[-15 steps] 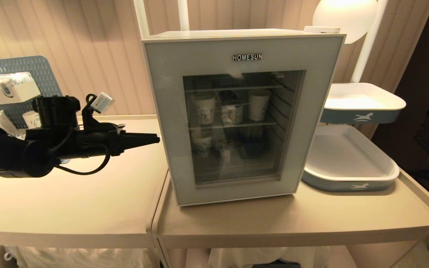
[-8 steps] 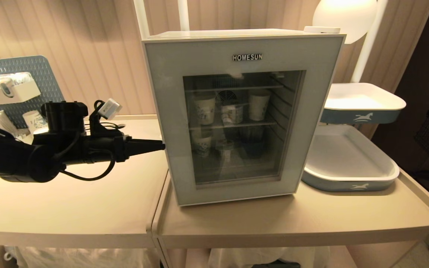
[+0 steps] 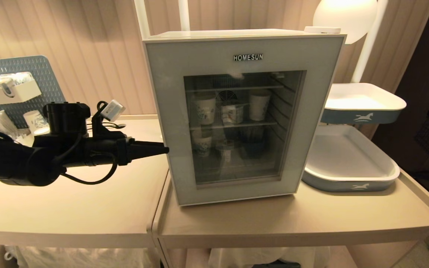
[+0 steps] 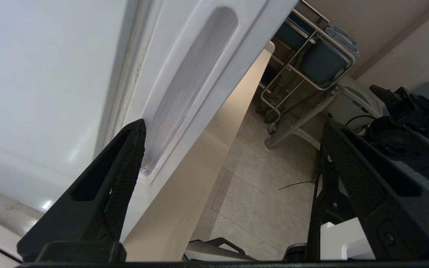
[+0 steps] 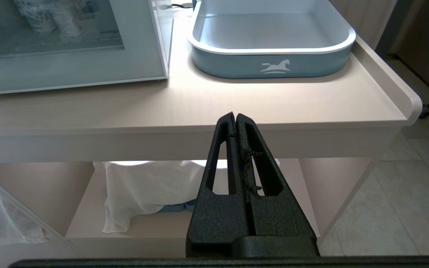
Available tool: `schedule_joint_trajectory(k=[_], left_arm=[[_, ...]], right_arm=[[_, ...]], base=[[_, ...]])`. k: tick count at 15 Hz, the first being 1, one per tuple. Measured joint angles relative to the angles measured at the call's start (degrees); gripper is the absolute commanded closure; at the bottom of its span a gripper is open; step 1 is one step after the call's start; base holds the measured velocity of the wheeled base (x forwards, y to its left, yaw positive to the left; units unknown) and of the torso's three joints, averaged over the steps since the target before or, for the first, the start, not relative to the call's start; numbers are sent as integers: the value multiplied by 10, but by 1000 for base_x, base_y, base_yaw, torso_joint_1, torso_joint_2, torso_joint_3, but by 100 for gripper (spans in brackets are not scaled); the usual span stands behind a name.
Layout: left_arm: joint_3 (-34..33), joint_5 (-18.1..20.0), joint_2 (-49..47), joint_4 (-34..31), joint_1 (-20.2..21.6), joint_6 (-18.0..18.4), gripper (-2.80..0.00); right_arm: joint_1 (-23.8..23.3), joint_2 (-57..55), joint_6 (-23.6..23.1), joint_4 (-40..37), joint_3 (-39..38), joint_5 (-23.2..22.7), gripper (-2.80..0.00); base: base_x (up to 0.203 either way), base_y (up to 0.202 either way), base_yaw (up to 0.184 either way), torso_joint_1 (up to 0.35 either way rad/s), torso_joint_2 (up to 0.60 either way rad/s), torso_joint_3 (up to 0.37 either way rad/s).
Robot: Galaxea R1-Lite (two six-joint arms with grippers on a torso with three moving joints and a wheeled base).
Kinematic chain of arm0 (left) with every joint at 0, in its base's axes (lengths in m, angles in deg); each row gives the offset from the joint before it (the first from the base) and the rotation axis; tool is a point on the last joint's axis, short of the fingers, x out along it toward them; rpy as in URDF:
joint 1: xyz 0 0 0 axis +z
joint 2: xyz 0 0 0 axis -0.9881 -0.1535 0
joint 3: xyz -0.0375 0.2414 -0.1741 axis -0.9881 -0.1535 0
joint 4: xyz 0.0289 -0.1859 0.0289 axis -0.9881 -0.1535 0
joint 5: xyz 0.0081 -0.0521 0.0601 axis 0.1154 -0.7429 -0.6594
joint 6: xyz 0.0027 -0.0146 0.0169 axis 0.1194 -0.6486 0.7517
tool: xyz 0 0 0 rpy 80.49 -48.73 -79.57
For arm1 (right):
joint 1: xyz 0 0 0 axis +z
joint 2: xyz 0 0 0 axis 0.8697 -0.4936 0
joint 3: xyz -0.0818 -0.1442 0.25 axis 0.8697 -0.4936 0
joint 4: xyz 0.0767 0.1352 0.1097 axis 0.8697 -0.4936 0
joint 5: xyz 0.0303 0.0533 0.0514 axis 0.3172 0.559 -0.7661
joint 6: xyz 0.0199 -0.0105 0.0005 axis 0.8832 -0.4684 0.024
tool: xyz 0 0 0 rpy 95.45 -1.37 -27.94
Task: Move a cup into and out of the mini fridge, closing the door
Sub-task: Open the freezer door
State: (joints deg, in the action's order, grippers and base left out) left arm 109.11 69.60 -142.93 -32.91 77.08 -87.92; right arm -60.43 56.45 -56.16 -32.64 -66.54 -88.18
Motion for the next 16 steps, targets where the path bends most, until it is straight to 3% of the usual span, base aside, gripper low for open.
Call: schedule_joint_trajectory(k=[10, 13, 16], left_arm=[[13, -11, -15, 0, -68, 0, -280], [13, -46, -34, 7, -101, 9, -280], [1, -50, -36, 8, -103, 10, -280]], right_arm=[[0, 0, 0, 0, 0, 0, 0], [-2, 0, 0, 1, 0, 0, 0], [0, 0, 0, 0, 0, 0, 0]], base=[[0, 0, 0, 0, 0, 0], [0, 0, 0, 0, 0, 0], [0, 0, 0, 0, 0, 0]])
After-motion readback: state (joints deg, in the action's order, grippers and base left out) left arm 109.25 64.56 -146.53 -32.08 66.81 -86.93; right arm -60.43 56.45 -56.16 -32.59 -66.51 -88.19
